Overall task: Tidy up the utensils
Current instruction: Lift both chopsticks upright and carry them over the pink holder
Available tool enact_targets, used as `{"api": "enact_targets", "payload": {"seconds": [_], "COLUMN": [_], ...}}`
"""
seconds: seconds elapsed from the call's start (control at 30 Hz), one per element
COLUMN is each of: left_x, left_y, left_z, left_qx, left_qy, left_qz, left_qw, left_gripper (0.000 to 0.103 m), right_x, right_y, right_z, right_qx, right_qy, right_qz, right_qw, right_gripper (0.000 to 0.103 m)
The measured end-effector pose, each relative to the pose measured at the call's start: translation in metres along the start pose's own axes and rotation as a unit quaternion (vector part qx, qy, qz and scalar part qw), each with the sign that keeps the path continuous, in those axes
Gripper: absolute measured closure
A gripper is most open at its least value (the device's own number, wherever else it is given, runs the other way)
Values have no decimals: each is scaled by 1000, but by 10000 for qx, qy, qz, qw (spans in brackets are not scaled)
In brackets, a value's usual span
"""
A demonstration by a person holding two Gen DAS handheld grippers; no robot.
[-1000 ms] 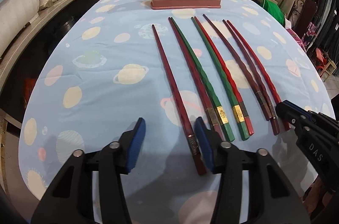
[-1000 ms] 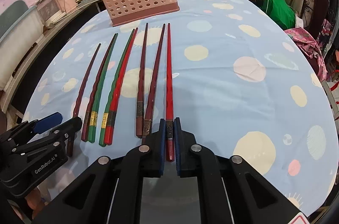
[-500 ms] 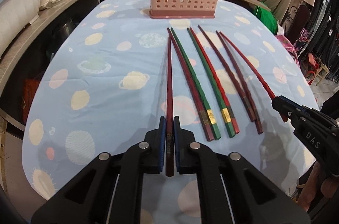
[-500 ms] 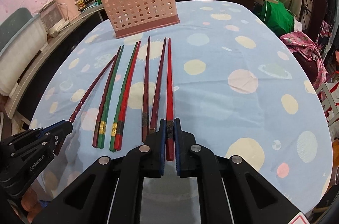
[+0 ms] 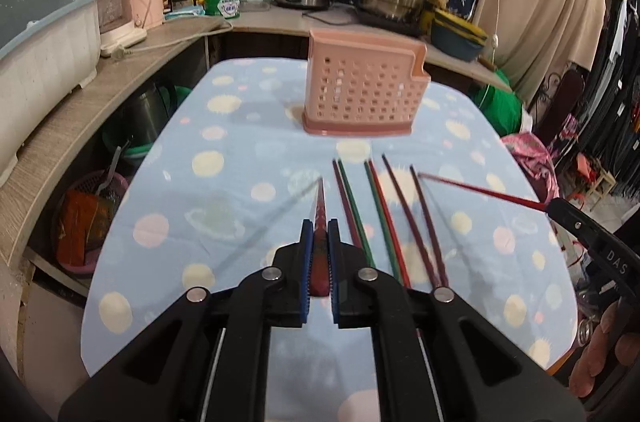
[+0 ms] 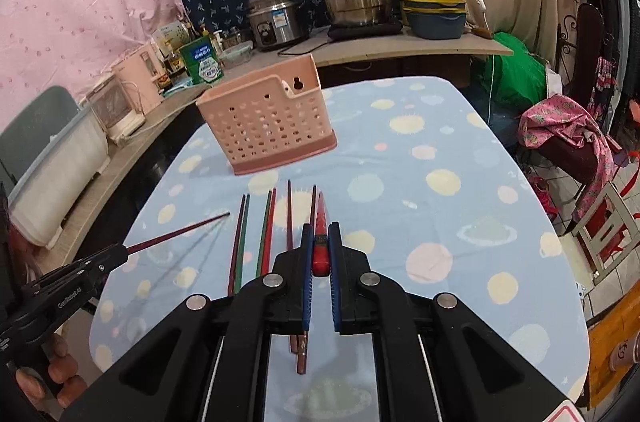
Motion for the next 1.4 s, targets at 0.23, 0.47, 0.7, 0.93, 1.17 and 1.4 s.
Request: {"api": "enact_targets", "payload": {"seconds": [0.23,0.47,0.7,0.93,1.17,1.4], "left_x": [-3,1,-16,-39,5,46], "left_y": [-17,-28,-41,-47,-49,-52], "left_z": [-59,-118,-187,-264,-288,-269], "left_qx": [-92,-24,-19,-55,-46,-123], "left_qy": [389,707,1191,1805,1615,1289], "left_qz": [-60,-243,-277,-210,-167,-72], "left_qw": [9992,9972,9925,9833,9867,9916], "left_gripper": [96,96,96,96,96,96], "right_x": [-3,7,3,-5,53,115], "right_y": [-10,-24,-48,-84,-111,-120], "right_z": [-53,-98,-158,-227,-249,-228], "right_qx": [73,46,163,258,213,-26], "right_qy": [308,526,934,1460,1242,673], "right_qz": [-182,-258,-576,-1125,-1137,-845], "right_qw": [9993,9983,9938,9825,9855,9941], "right_gripper": [96,96,96,96,96,96]}}
Point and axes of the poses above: each gripper's, at about its wrist camera, not at the fingertips, and x roughly the way its jaws point, y to its right, z to its underside, the point moved 10 cm from there along x, roughly the way its jaws point, and after that the axes turned 12 degrees about x, right-handed, at the moved point
